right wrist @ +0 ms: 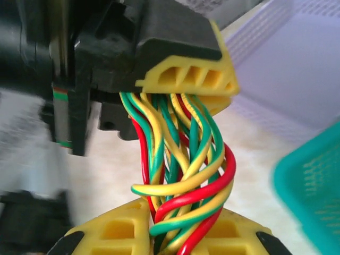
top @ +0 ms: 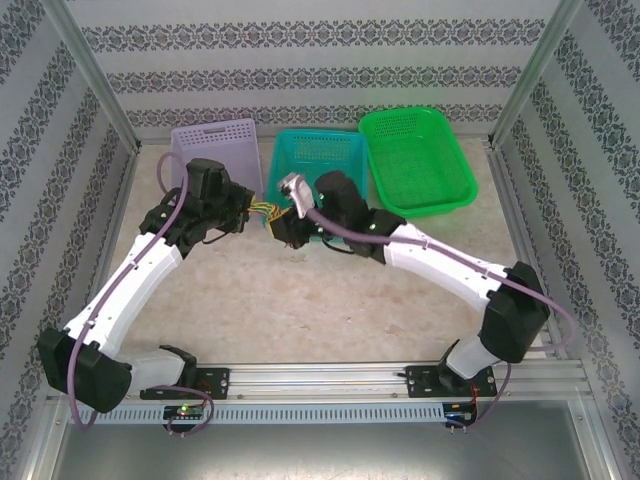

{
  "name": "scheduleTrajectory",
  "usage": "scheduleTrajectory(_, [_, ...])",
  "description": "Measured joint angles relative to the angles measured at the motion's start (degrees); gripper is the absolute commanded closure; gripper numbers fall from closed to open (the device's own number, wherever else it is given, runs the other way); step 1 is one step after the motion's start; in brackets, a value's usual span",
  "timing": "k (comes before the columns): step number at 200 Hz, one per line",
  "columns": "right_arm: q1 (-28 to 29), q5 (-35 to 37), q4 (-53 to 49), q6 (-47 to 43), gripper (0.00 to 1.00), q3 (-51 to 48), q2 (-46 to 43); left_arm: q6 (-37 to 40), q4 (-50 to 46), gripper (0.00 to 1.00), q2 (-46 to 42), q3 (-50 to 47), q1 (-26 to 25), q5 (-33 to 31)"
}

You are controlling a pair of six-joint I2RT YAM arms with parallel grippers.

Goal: Untangle the cables

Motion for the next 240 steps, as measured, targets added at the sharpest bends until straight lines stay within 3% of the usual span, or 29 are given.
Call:
scheduleTrajectory(28, [-4.31,-16.98,6.84,16.41,1.0,-0.04,3.82,9.42,6.27,1.0,1.27,-0.94,2.27,5.55])
scheduleTrajectory(51, [-5.55,-21.86,8.52,21.62,1.0,-0.02,4.85,15.74,6.99,1.0,1.79,-0.87,3.43,9.01])
scheduleTrajectory(59, [-5.92,-22.12,7.43,21.35,1.0,0.24,4.85,16.79,6.78,0.81,1.9,-0.76,3.48,9.84])
scheduleTrajectory(66, [-6.05,-21.97,5.6,20.52,1.0,0.87,4.85,17.42,6.03,0.57,2.08,-0.39,3.58,10.21])
scheduleTrajectory(71, [-6.14,-21.68,3.32,19.34,1.0,1.49,4.85,17.79,5.03,0.46,2.32,0.2,3.8,10.14])
scheduleTrajectory(81, [-6.4,-21.09,-1.81,16.63,1.0,2.51,4.59,18.12,2.69,0.33,2.93,2.12,5.16,9.73])
scheduleTrajectory(93, [-6.67,-18.99,-6.45,13.55,1.0,3.74,4.42,17.59,-1.66,0.26,4.02,5.6,6.91,8.9])
scheduleTrajectory(140, [-5.11,-6.4,-16.94,-0.15,1.0,6.64,3.82,7.15,-11.74,0.18,0.42,7.87,6.21,8.59])
scheduleTrajectory(164, [-2.12,1.2,-19.85,-7.45,1.0,8.31,3.82,0.09,-14.29,0.11,-0.94,7.69,1.33,8.55])
scheduleTrajectory(194, [1.44,8.02,-21.24,-13.92,1.0,9.46,3.8,-5.88,-16.0,0.09,-0.74,7.58,-4.33,7.96])
scheduleTrajectory(210, [2.8,9.81,-21.2,-16.13,1.0,9.46,3.76,-7.52,-15.93,0.16,-0.26,7.13,-4.81,7.63])
scheduleTrajectory(240, [5.18,11.45,-20.98,-18.93,1.0,8.63,2.14,-9.14,-14.27,0.43,1.6,4.28,-4.57,6.62])
